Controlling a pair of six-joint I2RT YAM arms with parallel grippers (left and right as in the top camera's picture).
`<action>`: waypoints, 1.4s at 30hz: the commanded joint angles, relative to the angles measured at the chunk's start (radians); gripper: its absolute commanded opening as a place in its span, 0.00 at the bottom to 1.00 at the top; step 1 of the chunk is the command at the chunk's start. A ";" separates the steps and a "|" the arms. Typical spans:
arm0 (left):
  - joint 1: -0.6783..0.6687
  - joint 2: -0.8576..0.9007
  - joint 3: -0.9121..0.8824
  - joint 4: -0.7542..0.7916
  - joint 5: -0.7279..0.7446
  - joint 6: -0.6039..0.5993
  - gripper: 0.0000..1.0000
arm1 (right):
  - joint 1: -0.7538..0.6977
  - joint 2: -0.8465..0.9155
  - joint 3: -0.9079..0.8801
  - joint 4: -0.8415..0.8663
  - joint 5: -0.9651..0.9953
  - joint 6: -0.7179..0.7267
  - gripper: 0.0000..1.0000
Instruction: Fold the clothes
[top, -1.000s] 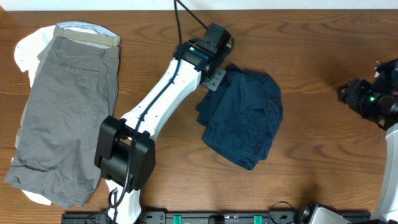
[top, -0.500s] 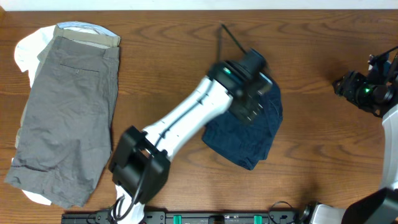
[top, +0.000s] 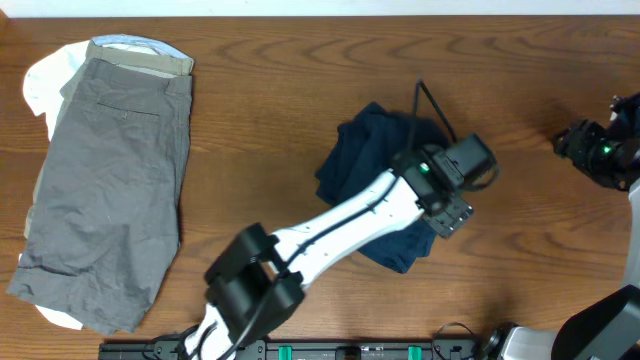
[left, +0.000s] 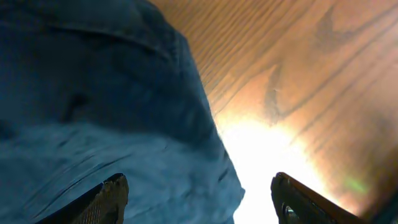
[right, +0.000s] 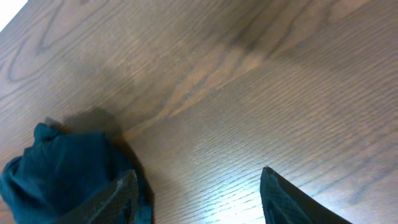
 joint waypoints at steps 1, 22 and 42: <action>-0.021 0.068 -0.003 0.004 -0.101 -0.072 0.75 | -0.017 0.003 0.000 0.002 -0.026 -0.010 0.61; -0.024 0.147 -0.003 0.036 -0.161 -0.097 0.06 | -0.021 0.003 0.000 0.007 -0.026 -0.007 0.61; 0.415 -0.183 0.003 -0.025 -0.176 -0.089 0.06 | 0.042 0.003 0.000 -0.022 -0.304 0.001 0.61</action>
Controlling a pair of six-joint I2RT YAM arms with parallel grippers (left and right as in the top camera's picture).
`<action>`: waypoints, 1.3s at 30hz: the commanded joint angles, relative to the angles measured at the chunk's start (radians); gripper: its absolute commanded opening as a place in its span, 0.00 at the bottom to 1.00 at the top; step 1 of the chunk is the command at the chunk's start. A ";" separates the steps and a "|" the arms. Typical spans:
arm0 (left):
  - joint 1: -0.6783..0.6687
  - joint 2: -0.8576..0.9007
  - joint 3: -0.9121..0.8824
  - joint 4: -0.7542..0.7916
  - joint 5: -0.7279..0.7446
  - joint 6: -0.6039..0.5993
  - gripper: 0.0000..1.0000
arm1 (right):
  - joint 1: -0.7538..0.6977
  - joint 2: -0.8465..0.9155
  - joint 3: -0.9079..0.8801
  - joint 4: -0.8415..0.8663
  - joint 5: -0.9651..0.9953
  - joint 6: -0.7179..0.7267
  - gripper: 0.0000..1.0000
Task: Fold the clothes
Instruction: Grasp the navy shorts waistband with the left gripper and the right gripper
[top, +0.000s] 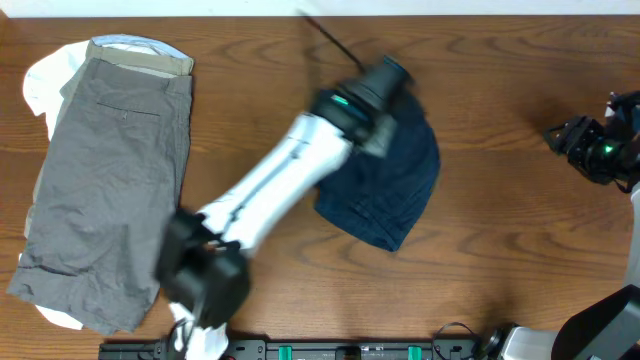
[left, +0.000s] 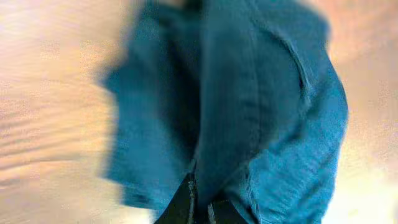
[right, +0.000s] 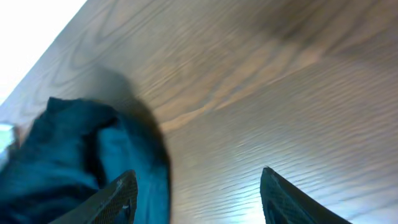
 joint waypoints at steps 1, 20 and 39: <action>0.073 -0.045 0.003 0.003 -0.023 0.001 0.06 | 0.069 0.003 0.000 -0.023 -0.112 0.000 0.61; 0.222 -0.049 0.003 0.031 -0.011 0.001 0.06 | 0.895 0.035 -0.194 0.206 0.375 0.349 0.50; 0.222 -0.049 0.003 0.019 -0.011 0.002 0.06 | 1.089 0.293 -0.213 0.322 0.688 0.419 0.53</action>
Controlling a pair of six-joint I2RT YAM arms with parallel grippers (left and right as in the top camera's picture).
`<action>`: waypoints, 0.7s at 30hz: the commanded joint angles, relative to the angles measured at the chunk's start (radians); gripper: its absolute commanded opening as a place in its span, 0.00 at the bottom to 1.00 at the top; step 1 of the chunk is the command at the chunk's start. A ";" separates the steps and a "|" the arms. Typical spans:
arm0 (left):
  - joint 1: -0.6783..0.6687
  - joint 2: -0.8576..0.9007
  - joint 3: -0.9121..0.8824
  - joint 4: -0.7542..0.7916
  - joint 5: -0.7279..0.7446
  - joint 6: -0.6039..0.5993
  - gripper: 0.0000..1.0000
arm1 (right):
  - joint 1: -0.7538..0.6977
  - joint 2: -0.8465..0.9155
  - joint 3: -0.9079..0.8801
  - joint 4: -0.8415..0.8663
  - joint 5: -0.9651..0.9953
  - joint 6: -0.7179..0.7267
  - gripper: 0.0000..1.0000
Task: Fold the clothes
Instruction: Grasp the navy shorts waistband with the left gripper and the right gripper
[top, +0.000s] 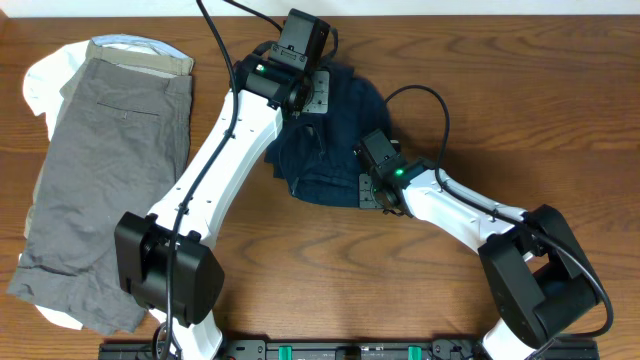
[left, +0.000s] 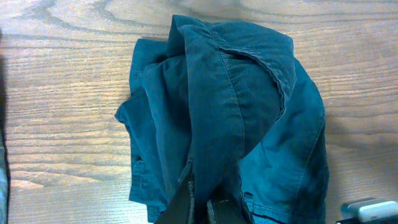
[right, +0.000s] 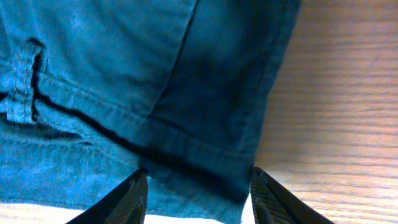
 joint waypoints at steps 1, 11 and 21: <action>0.002 0.001 0.003 0.000 -0.009 0.002 0.06 | 0.003 -0.001 0.002 0.005 0.069 0.019 0.53; 0.002 0.001 0.003 0.000 -0.009 0.005 0.06 | 0.003 0.010 0.004 0.008 0.076 0.032 0.51; 0.009 0.001 0.003 0.000 -0.010 0.024 0.06 | 0.000 0.029 0.004 0.015 0.038 0.031 0.15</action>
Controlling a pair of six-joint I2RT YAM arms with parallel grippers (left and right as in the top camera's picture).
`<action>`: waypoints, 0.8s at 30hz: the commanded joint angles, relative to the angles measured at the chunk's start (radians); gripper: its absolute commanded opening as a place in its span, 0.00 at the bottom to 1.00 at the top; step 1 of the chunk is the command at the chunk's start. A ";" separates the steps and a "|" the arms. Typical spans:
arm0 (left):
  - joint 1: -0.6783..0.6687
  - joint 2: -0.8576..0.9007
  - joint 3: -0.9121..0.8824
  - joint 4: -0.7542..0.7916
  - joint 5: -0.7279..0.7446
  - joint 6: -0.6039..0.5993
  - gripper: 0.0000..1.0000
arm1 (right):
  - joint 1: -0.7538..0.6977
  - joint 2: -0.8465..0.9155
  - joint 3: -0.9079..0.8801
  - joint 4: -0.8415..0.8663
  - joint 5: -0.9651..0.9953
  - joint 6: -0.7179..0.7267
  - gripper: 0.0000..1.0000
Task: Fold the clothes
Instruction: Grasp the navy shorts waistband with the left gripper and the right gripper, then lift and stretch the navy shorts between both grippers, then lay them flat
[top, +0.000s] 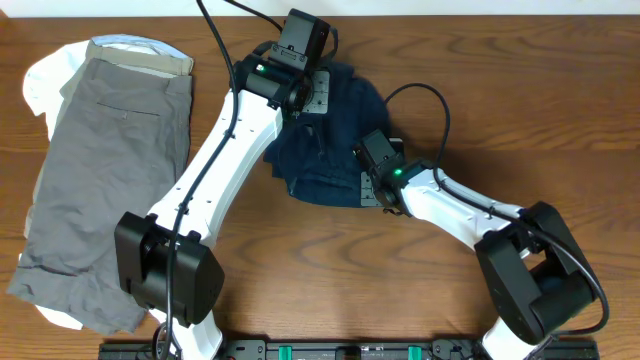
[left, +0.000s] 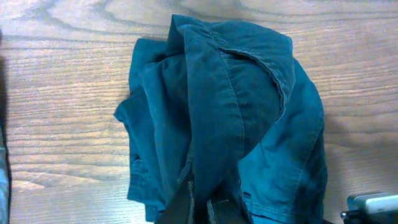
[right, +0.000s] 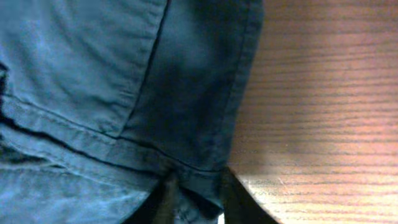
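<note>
A crumpled dark blue garment (top: 335, 150) lies at the back middle of the wooden table (top: 500, 80). My left gripper (top: 308, 100) sits over its far left part, shut on a raised fold of the blue cloth (left: 249, 112), which hangs away from the jaws (left: 200, 202). My right gripper (top: 368, 190) is at the garment's near right corner. In the right wrist view its fingers (right: 168, 199) pinch the stitched hem (right: 186, 162), with bare wood just to the right.
A stack of folded clothes lies at the far left: grey shorts (top: 100, 180) on top, khaki and white pieces beneath. Black cables (top: 440, 110) loop above both arms. The rail of the arm bases (top: 330, 350) runs along the front edge.
My right gripper's fingers, open on either side of the hem before, have come together on it. The left gripper and the garment have hardly moved.
First my left gripper was open over the garment's right edge at the table's middle, and the right arm was far right, open. Then the left was shut on the cloth, farther back. Later the right stood open at the near hem, and now grips it.
</note>
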 joint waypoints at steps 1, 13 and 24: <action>0.012 0.001 0.003 -0.002 -0.010 0.015 0.06 | 0.000 0.012 0.004 -0.001 -0.010 0.009 0.13; 0.023 0.001 0.003 -0.007 -0.009 0.015 0.06 | -0.002 0.039 0.004 0.010 -0.024 0.007 0.36; 0.024 0.001 0.003 -0.006 -0.010 0.040 0.06 | -0.006 0.050 0.004 0.016 -0.055 -0.064 0.01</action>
